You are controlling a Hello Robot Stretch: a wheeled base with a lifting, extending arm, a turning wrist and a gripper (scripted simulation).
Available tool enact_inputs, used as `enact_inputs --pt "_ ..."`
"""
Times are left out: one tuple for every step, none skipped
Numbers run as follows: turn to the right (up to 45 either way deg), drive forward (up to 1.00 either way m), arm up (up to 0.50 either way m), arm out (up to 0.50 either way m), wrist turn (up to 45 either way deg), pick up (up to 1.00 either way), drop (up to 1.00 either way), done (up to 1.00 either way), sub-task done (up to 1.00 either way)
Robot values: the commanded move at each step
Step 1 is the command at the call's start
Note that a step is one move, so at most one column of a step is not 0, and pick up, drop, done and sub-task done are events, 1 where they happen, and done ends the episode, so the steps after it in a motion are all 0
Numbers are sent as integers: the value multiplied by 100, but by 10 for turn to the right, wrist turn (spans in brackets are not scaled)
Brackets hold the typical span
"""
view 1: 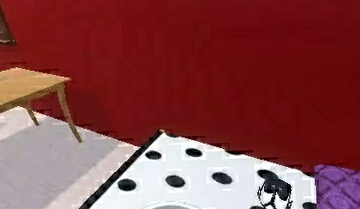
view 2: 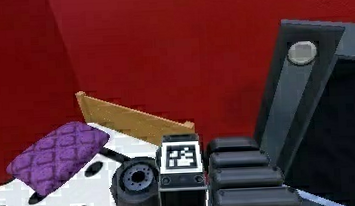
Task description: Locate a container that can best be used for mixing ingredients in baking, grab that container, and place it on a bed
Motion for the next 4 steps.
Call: enact_inputs --pt "450 0 0 0 0 0 0 0 0" --pt "-450 0 0 0 0 0 0 0 0" --pt "-450 0 0 0 0 0 0 0 0" --pt "-270 0 0 0 0 0 0 0 0"
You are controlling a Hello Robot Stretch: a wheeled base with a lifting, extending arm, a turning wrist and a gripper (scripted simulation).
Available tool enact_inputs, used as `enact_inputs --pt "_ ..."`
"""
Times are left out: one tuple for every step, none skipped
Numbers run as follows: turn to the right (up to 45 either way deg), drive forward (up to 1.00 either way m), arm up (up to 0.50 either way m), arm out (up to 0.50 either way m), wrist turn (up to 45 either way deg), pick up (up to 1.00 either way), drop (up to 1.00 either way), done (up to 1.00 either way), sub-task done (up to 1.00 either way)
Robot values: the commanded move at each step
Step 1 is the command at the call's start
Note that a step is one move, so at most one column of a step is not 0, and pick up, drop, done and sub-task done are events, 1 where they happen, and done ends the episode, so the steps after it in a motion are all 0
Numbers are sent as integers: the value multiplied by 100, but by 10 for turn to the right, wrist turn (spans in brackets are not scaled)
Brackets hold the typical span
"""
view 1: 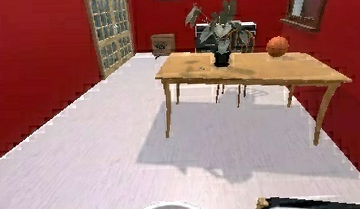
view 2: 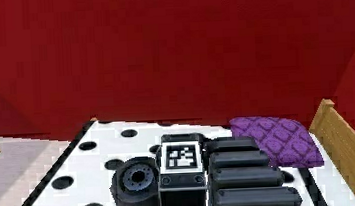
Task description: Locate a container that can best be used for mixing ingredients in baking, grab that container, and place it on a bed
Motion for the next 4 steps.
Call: enact_inputs --pt "0 0 0 44 0 0 0 0 0" --pt "0 0 0 0 450 0 0 0 0" --pt "0 0 0 0 450 0 0 0 0" --pt "0 0 0 0 450 0 0 0 0"
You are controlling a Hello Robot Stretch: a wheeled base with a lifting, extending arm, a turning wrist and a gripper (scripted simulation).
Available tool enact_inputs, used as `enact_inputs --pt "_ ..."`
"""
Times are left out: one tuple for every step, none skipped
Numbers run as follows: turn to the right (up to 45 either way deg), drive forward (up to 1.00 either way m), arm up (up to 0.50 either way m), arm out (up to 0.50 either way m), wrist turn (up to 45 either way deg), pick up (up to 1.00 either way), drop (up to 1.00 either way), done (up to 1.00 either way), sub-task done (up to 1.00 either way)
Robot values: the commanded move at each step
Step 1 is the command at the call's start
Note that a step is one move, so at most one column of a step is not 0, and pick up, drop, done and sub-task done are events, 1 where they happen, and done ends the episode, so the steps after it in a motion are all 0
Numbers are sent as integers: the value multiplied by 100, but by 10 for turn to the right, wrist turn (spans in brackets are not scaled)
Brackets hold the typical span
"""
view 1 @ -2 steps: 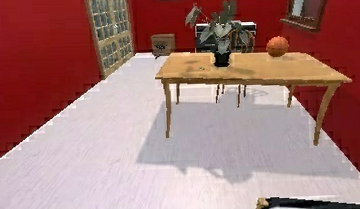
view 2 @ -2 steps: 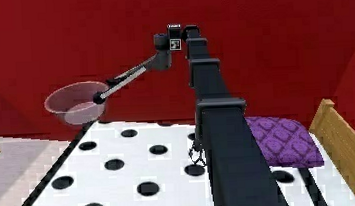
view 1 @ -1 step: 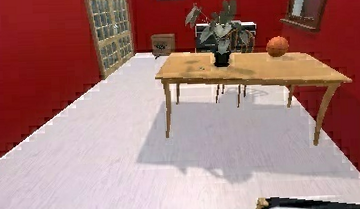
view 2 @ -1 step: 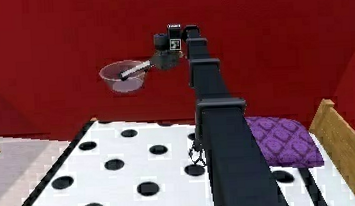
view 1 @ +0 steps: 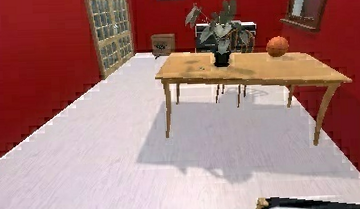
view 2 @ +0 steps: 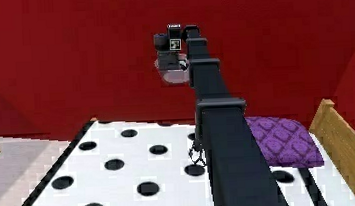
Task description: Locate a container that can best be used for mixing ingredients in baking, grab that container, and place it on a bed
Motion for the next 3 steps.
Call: enact_inputs --pt "0 0 0 0 120 0 0 0 0" --pt "0 0 -40 0 0 0 0 0 0" --pt "0 0 -32 0 0 0 0 0 0"
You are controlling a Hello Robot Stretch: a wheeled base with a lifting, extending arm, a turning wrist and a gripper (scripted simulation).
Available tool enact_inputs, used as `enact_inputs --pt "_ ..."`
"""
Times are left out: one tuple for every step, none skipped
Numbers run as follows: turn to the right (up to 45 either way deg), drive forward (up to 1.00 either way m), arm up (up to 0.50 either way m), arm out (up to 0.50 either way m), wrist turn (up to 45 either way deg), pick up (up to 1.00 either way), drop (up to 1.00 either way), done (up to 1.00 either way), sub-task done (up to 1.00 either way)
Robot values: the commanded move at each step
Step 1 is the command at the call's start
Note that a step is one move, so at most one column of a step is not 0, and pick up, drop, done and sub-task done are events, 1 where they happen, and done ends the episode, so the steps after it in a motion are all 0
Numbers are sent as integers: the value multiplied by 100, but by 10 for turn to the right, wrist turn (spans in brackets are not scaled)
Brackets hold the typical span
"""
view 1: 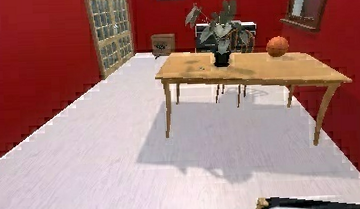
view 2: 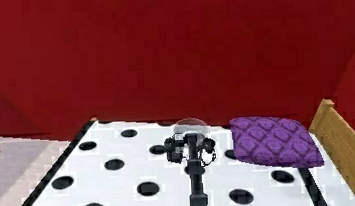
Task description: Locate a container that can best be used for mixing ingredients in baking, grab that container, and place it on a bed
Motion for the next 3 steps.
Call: enact_inputs --pt "0 0 0 0 0 0 100 0 0" --pt "0 0 10 0 0 0 0 0 0" --pt "0 0 0 -8 0 0 0 0 0"
